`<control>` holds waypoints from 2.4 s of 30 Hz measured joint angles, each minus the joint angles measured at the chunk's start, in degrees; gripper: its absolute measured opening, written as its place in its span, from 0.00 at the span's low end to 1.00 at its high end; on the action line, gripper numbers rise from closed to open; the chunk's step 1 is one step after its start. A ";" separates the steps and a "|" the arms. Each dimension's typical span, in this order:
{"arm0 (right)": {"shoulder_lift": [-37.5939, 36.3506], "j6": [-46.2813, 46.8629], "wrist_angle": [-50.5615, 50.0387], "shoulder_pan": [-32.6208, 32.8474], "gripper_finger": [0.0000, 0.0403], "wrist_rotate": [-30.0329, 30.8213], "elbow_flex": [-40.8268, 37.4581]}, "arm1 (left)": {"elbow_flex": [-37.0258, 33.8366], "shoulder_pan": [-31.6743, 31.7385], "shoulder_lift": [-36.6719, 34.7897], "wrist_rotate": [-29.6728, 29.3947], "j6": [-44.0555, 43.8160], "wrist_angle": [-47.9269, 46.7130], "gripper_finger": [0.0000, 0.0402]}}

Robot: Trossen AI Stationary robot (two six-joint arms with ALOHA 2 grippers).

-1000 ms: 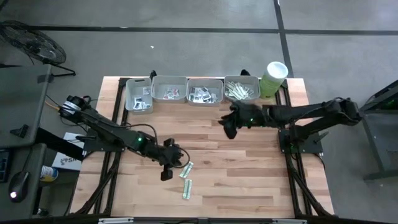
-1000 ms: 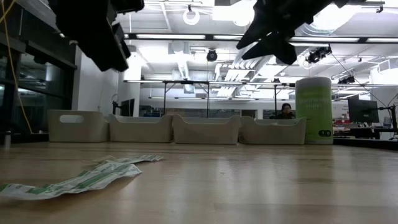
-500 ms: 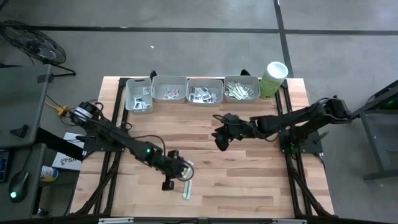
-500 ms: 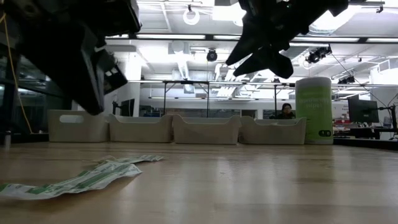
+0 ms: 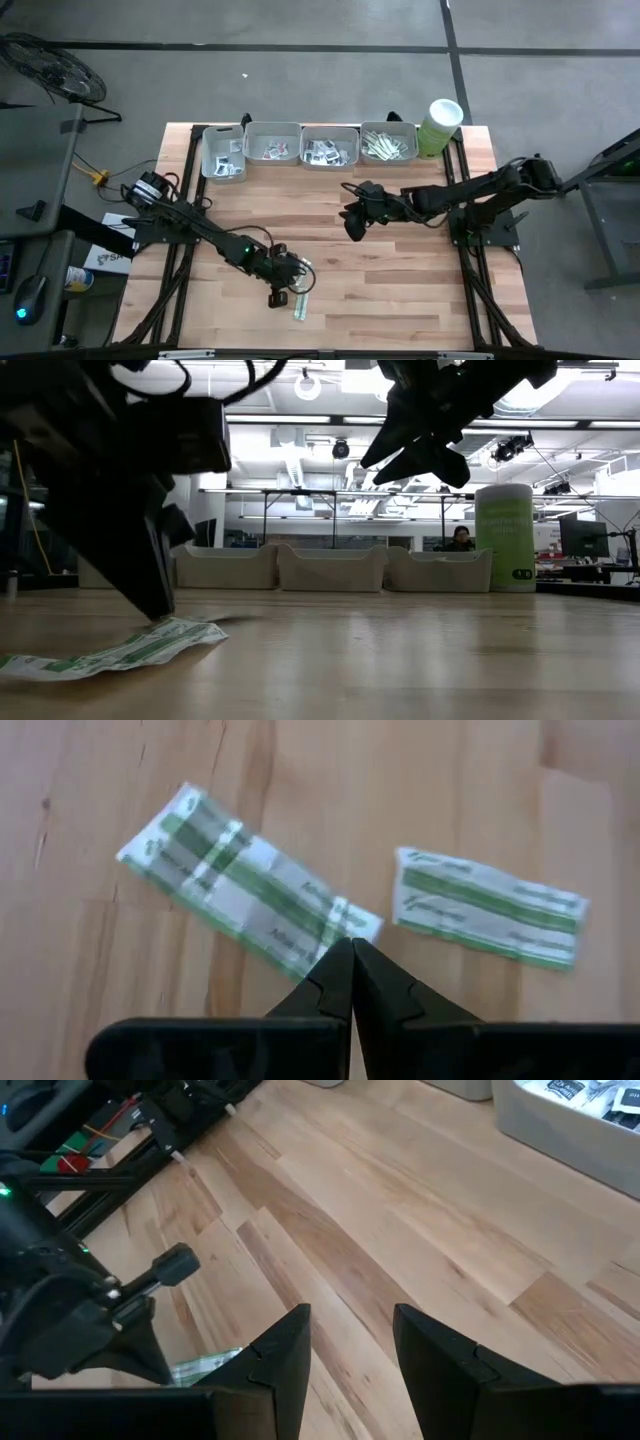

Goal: Pick & Place First Aid Supplies
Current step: Put the green bandage into the right gray bin

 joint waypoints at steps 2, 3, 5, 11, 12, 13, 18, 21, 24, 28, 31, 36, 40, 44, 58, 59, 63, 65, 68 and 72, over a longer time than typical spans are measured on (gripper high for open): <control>0.00 0.01 -0.02 0.02 0.34 -0.15 0.00 | 0.00 0.00 0.96 -0.48 -0.72 0.05 0.00; 0.00 0.01 0.01 0.02 0.34 -0.49 0.00 | 0.03 0.00 1.54 -0.68 -0.76 0.25 0.00; 0.00 0.07 -0.01 0.02 0.34 -1.86 0.00 | 0.30 0.00 2.64 -1.05 -1.03 0.51 0.00; 0.04 1.90 -0.03 1.13 0.34 -3.63 0.00 | 0.48 0.00 5.46 -0.50 -0.82 -2.78 0.00; 0.42 2.84 0.04 1.45 0.34 -3.69 0.00 | 0.50 0.00 5.67 -0.54 -0.62 -3.25 0.00; 0.70 3.93 0.11 1.71 0.34 -3.99 0.00 | 0.52 0.00 5.73 -0.51 -0.12 -3.81 0.00; 6.54 11.59 1.70 2.26 0.34 -10.28 -0.02 | 0.52 0.00 5.82 -0.30 4.72 -4.11 0.00; 11.61 13.94 8.05 2.85 0.34 -13.38 -0.02 | 0.49 0.00 5.82 -0.04 6.79 -4.17 0.00; 16.69 16.22 16.56 3.44 0.34 -15.91 -0.02 | 0.48 0.00 5.82 0.18 8.46 -4.19 0.00; 22.15 18.18 25.32 3.89 0.34 -18.54 -0.02 | 0.48 0.02 5.82 0.41 9.96 -4.22 0.00; 25.39 19.36 29.96 4.11 0.35 -20.24 -0.02 | 0.48 0.02 5.82 0.51 10.26 -4.24 0.00; 28.76 20.45 34.99 4.80 0.43 -22.00 0.00 | 0.48 0.02 5.82 0.53 10.22 -4.19 0.00; 29.64 20.79 35.59 4.87 0.52 -22.40 0.20 | 0.48 0.02 5.82 0.53 10.05 -4.15 0.00; 30.87 20.09 35.59 4.89 0.57 -22.62 2.39 | 0.46 0.02 5.82 0.51 10.04 -4.13 0.00; 37.05 19.28 31.54 5.18 0.57 -24.20 10.38 | 0.46 0.02 5.82 0.66 9.80 -4.13 0.00; 37.05 19.31 31.25 5.18 0.56 -24.49 10.38 | 0.46 0.02 5.82 0.66 9.80 -4.13 0.00; 37.05 19.98 29.36 5.15 0.48 -25.44 10.45 | 0.46 0.02 5.82 0.64 9.78 -4.13 0.00; 37.03 20.16 28.63 5.18 0.43 -25.62 10.43 | 0.46 0.02 5.82 0.64 9.77 -4.12 0.00; 37.04 20.35 28.17 5.18 0.35 -25.66 10.40 | 0.46 0.02 5.82 0.62 9.74 -4.11 0.00; 37.07 20.47 28.00 5.13 0.25 -25.59 10.36 | 0.46 0.02 5.82 0.58 9.70 -4.11 0.00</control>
